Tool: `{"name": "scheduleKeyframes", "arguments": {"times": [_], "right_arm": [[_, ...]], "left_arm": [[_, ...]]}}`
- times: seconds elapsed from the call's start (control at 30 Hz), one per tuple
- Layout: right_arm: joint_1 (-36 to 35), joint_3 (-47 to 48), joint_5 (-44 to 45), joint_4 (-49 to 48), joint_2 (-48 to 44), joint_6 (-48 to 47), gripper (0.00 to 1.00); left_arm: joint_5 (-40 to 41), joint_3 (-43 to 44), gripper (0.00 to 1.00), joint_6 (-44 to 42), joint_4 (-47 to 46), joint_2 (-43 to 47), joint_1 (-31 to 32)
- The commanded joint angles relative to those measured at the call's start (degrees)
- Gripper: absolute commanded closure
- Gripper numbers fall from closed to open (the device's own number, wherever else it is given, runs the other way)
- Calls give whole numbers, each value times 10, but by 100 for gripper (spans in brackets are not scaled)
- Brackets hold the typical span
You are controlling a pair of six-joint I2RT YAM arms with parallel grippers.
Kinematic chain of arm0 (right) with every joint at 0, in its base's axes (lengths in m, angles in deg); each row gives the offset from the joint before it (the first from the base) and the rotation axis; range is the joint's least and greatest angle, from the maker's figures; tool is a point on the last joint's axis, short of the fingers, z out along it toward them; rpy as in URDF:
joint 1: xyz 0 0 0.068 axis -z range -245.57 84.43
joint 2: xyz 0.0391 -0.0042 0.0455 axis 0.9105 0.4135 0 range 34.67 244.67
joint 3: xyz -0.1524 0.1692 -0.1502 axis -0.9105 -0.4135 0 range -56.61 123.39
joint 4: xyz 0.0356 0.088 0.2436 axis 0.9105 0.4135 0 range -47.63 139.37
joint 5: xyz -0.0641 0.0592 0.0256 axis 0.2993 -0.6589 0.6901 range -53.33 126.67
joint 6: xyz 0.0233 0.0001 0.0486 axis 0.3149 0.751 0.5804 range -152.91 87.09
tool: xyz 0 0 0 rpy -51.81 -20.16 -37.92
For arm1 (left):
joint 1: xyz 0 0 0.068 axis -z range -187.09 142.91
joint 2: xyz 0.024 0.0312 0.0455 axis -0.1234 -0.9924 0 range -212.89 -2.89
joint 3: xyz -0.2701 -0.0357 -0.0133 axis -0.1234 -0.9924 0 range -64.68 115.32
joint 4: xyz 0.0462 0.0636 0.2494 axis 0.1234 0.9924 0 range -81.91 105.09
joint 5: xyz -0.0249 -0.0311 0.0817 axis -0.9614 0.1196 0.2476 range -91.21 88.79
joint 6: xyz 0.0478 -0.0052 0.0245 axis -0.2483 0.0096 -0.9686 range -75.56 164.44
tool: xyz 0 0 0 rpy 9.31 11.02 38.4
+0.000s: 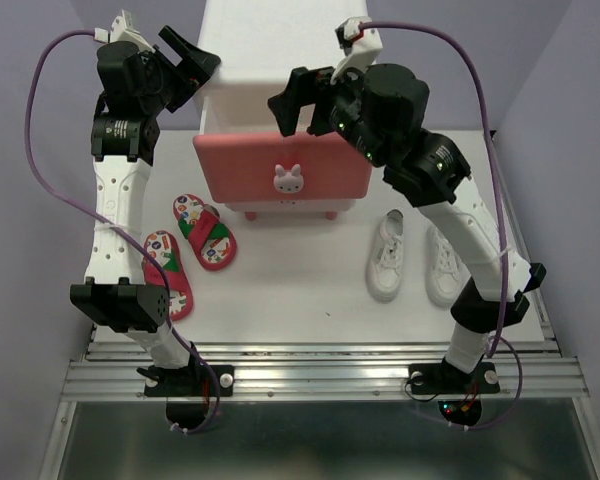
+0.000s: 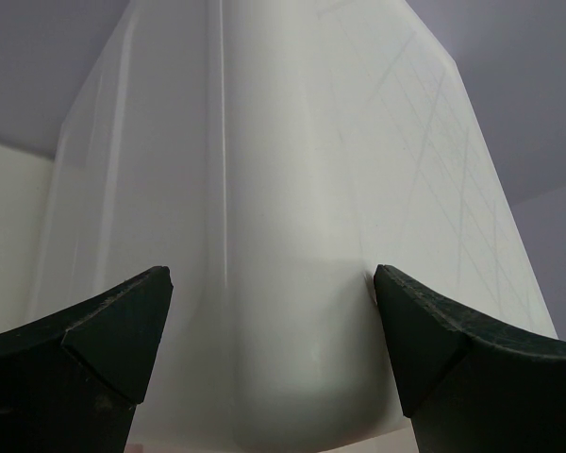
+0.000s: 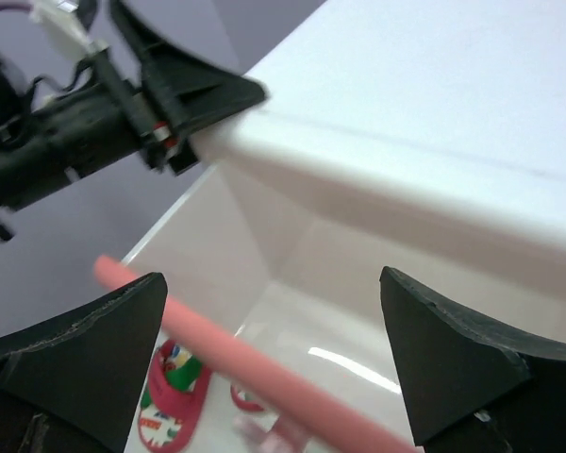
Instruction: Place and organize the shoes in the shoe cabinet
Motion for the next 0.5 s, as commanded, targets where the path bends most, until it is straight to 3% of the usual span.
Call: {"name": "scheduleKeyframes", "arguments": {"times": [0.0, 0.17, 0.4, 0.47], "right_arm": [[90, 18, -113, -56, 7, 47, 0], [104, 1, -242, -71, 19, 65, 0], [104, -127, -280, -31, -18, 79, 0], [104, -106, -300, 15, -5, 35, 0]], "left_arm": [[47, -40, 3, -75, 176, -38, -5], [52, -41, 3, -77, 176, -40, -5], [46, -14, 3, -73, 174, -63, -4], [41, 4, 3, -73, 176, -76, -3]]}}
